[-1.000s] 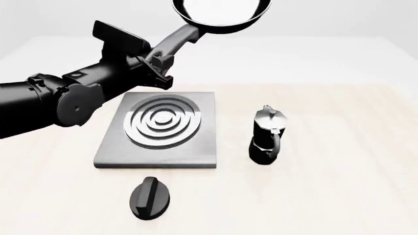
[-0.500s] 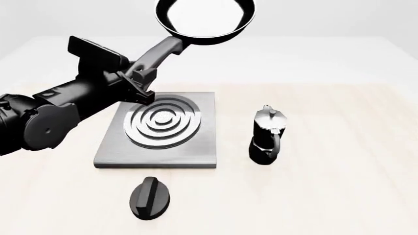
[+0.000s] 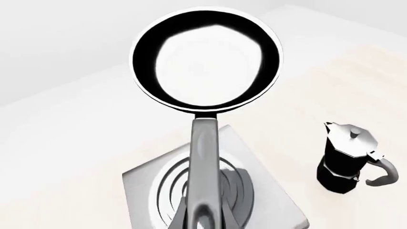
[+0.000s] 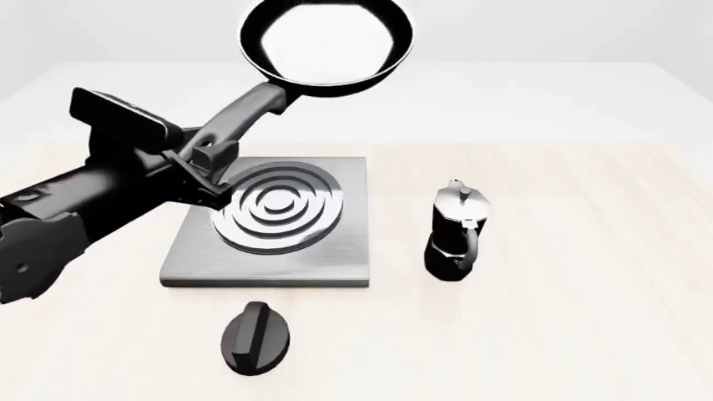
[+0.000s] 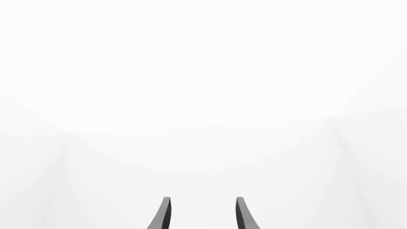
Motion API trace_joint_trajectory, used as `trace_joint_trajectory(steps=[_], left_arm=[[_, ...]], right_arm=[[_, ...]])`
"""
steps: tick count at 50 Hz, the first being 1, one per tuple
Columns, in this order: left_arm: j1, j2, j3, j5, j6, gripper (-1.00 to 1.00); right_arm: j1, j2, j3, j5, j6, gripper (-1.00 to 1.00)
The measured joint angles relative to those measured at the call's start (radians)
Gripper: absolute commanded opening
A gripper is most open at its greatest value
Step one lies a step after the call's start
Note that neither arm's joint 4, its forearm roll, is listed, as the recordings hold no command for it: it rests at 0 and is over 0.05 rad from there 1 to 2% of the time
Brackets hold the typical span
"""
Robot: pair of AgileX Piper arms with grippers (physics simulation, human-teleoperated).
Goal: Put the frying pan on the stove.
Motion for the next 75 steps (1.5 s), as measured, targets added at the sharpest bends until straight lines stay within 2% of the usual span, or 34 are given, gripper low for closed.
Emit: trace_joint_trajectory(steps=[38,75], left_arm=[[0.053,-0.276,0.156,0.145,0.006,-1.00],[0.065,-0.404,0.257,0.229,-0.028,-1.00]], right_arm=[[0.000,0.000,0.020,-0.014,-0.006,1.00],[0.000,0.000,0.013,-0.006,-0.018,1.00]])
